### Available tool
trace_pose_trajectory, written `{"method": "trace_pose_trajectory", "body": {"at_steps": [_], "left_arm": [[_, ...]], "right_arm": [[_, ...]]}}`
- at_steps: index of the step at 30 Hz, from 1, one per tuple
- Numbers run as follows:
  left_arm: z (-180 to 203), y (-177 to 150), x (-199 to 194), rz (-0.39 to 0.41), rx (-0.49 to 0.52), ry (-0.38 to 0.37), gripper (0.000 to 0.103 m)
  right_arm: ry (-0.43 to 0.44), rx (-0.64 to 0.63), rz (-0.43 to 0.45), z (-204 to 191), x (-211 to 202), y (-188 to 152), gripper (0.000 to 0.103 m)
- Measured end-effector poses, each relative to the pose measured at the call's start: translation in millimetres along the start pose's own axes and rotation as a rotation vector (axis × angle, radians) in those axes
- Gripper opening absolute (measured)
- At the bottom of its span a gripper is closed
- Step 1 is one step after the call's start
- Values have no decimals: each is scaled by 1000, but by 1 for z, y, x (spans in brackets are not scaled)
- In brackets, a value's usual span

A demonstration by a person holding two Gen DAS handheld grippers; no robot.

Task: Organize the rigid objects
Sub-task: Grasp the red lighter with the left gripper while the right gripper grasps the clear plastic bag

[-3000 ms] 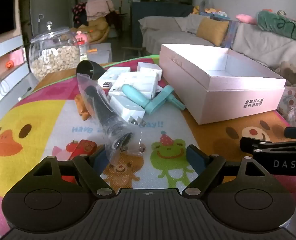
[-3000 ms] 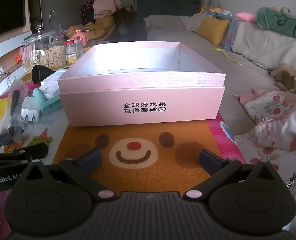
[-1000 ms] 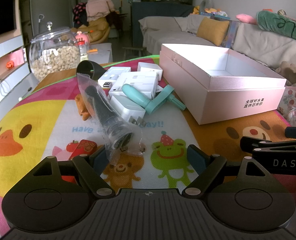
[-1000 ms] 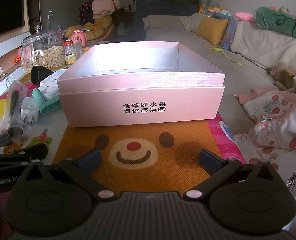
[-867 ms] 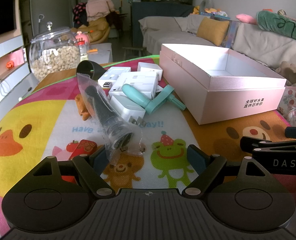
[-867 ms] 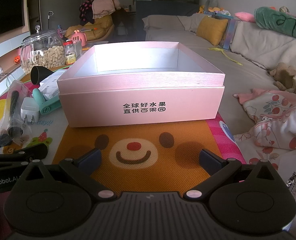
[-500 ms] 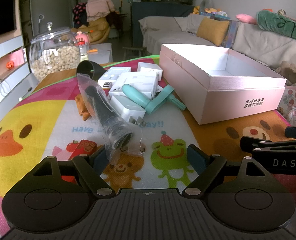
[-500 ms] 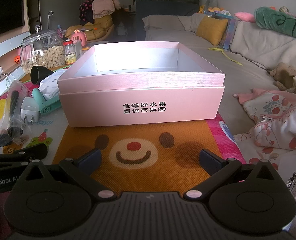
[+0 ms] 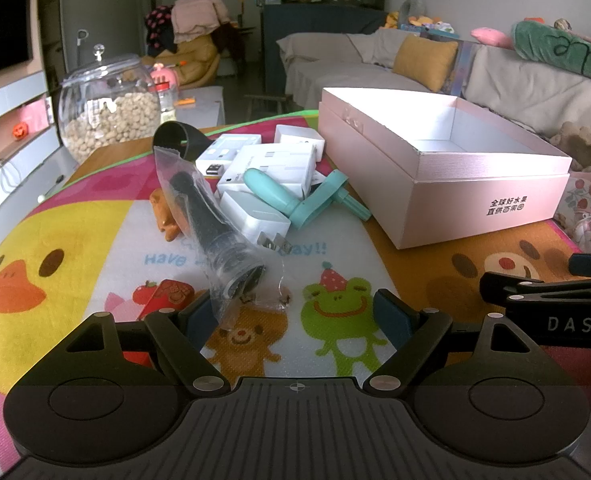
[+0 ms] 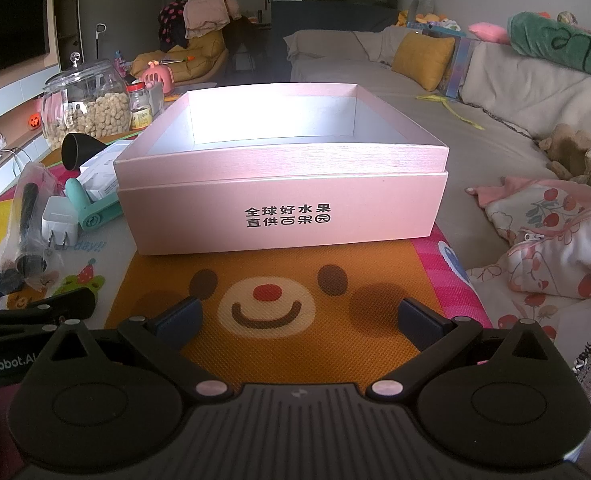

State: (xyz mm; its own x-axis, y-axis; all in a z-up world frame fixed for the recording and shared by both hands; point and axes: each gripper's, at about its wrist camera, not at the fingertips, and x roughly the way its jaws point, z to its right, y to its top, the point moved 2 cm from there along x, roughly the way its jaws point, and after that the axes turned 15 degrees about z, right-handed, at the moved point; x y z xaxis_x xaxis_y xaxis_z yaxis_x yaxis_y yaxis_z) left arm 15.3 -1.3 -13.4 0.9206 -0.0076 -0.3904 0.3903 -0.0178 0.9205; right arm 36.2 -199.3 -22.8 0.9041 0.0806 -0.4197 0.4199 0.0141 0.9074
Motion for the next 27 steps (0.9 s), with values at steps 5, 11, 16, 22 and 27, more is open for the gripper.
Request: {"method": "trace_pose_trajectory", "body": {"at_steps": [5,11,16,22,27], "left_arm": [[-9,2,-7,10,-51,-54,84],[-39,13,-47,95,-39,-80,81],[-79,25,-45,46,-2,-79,81],[-88,15,-19,-91,-11,-168,70],[-90,4,-19,-78,-15,-163,49]], "right_arm": [[28,0,-65,4,-1,4,103],[17,-33,-81,-2,-9,1,103],[23,-26,-81,0,-8,1,103],[27,-29,-81,1,-9,1,103],[46,-26,-75,2,-12,1,103]]}}
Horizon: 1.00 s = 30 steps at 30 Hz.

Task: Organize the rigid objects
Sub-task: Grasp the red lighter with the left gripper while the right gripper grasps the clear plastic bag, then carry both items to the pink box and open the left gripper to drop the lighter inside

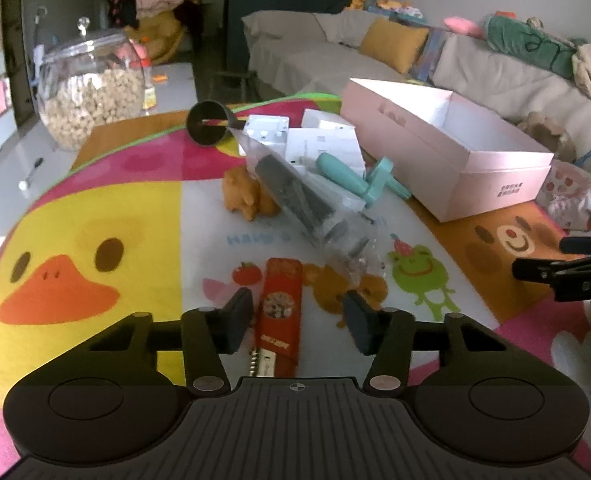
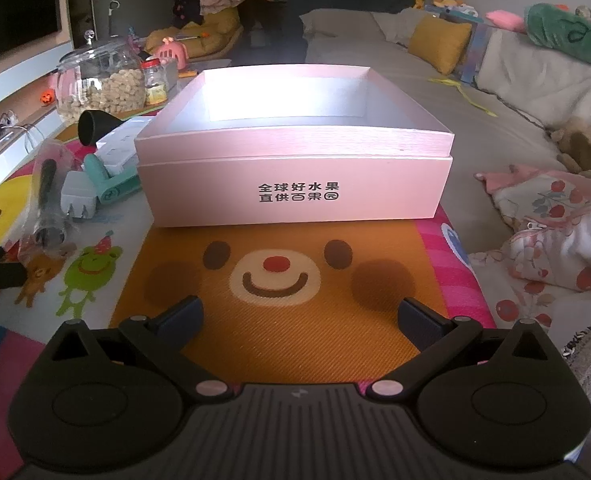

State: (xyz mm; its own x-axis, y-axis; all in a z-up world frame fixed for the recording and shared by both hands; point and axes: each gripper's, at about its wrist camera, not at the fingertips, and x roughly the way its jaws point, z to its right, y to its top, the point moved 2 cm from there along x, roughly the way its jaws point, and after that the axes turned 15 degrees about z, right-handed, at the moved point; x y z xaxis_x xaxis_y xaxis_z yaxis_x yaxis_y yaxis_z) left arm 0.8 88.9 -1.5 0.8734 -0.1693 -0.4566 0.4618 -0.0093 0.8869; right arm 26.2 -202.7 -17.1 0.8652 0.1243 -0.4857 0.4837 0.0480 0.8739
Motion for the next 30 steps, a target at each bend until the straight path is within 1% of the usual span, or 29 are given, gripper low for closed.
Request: {"method": "trace_pose_trajectory", "body": {"at_steps": [1,2,3,5,7,8,9,12,13,15,16,18,21,24,25,26,27,30], "left_arm": [[0,0,-2,6,3,7,35],[-2,0,-3,13,6,13,26],[-3,-1,-4,16,5,7,27],[-7,-4,-8,29,-14,-11,26],[-9,-7,-14,46,-20,-7,26],[-11,-7,-18,58,-26,-3,26],[-13,-7,-22,73,-40,-2,26],[-24,-8,-33,100,-89,-8,26],[-26,-8,-35,103,-96,-7,26],[-32,-10,-41,108,-111,-9,26],[-36,-11,-45,113,-121,-11,26],[-42,-13,-52,121,-138,-11,26],[-51,-16,-62,133,-168,-19,26],[-57,-17,-68,143,-187,-26,26],[-59,-17,-69,146,-192,-31,26],[-58,-17,-70,148,-196,-36,26],[-58,-17,-70,149,-198,-42,26],[-52,-18,-68,150,-196,-79,26]], "right_arm": [[6,-2,1,-1,-1,0,103],[10,-8,7,-2,-3,0,98],[11,-17,20,-3,-5,0,89],[39,-41,55,-11,-13,2,79],[100,-55,87,-23,-21,9,71],[131,-66,103,-31,-24,14,64],[159,-82,119,-40,-27,19,61],[241,-177,182,-76,-33,38,61],[265,-224,203,-91,-33,42,60],[312,-335,239,-123,-29,46,55],[331,-381,247,-136,-25,47,54],[365,-465,247,-166,-14,46,48],[369,-571,213,-204,12,47,45],[345,-637,160,-222,38,43,42],[328,-663,164,-227,43,41,40],[303,-709,181,-231,45,40,28],[288,-743,173,-233,45,39,22],[301,-763,136,-227,29,44,19]]}}
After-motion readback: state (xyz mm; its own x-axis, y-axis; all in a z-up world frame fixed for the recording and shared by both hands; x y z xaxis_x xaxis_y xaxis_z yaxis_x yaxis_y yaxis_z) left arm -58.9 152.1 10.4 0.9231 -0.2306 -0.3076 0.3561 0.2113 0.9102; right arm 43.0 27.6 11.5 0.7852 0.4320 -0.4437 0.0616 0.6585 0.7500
